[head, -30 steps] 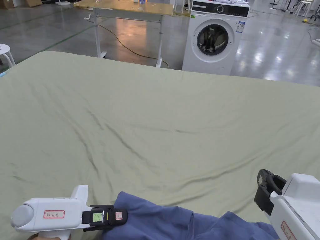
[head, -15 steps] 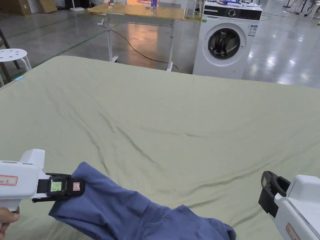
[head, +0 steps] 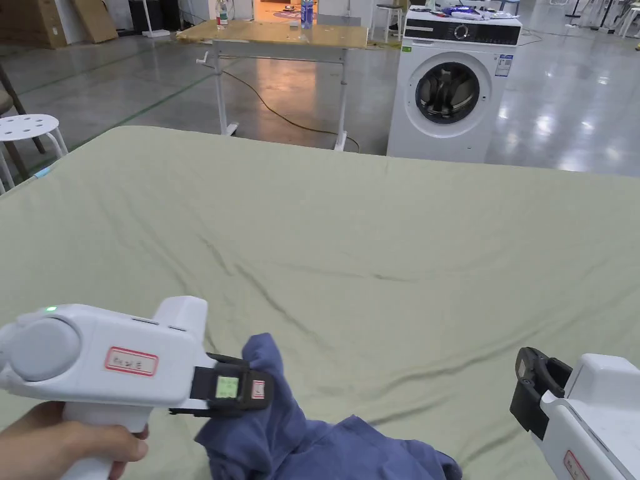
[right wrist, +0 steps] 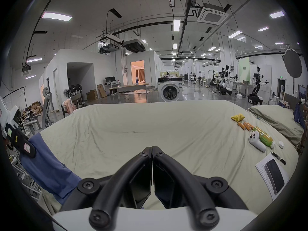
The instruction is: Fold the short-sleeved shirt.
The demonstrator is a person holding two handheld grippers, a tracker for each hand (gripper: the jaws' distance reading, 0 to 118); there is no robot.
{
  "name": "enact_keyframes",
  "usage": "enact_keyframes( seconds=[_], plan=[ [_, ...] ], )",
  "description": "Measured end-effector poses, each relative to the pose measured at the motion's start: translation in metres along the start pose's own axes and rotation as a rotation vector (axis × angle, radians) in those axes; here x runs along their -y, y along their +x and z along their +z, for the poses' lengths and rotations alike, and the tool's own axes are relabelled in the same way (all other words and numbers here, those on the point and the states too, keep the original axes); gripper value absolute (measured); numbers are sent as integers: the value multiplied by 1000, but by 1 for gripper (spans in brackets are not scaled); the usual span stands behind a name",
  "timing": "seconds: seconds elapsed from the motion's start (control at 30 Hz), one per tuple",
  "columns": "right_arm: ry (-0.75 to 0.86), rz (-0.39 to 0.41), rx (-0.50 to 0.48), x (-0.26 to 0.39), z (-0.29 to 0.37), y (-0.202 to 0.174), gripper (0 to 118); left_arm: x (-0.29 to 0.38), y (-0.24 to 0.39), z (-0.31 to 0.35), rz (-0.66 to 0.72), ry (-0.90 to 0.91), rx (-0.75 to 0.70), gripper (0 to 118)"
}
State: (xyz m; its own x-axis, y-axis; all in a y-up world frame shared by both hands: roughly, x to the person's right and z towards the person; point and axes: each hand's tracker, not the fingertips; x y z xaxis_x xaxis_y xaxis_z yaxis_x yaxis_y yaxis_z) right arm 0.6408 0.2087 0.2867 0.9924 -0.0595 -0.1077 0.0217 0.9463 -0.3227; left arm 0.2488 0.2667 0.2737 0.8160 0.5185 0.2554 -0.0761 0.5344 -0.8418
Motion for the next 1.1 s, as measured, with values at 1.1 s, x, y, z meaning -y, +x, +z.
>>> enact_keyframes(
  seconds=[1.1],
  plan=[
    [-6, -43, 57, 6, 17, 26, 0, 43, 69, -162, -40, -124, 37, 31]
  ],
)
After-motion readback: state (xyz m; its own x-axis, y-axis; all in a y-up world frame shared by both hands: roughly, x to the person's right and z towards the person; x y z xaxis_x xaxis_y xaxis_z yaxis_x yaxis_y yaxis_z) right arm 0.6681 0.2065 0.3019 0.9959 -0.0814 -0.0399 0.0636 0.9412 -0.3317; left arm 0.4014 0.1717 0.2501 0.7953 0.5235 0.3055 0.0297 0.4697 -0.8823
